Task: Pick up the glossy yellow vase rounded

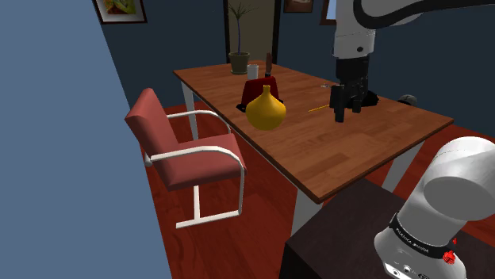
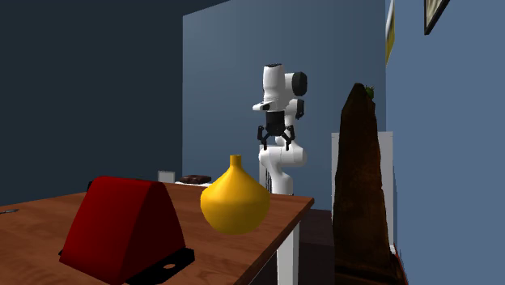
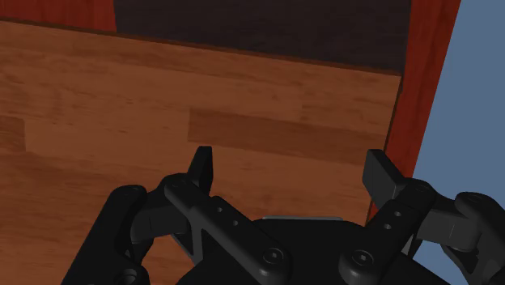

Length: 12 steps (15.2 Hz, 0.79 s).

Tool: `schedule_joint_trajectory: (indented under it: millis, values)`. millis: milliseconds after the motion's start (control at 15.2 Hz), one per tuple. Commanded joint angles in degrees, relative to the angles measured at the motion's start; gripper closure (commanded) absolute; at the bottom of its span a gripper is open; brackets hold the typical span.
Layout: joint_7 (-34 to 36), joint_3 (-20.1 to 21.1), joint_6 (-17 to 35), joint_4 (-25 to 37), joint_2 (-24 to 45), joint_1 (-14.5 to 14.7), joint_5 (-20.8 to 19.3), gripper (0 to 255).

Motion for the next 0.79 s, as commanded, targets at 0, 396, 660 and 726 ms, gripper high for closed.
schedule_joint_trajectory:
  millis: [0,396,660,726]
  values:
    - [0.00,0.00,0.00,0.00,0.00,0.00,0.00,0]
    - [0.00,-0.50,4.15,10.48,14.52,-0.85,-0.43,0]
    - [0.04,-0.81,5.24,18.73,23.80,-1.30,-0.61,0]
    - [0.06,-0.89,5.32,20.97,26.10,-1.39,-0.64,0]
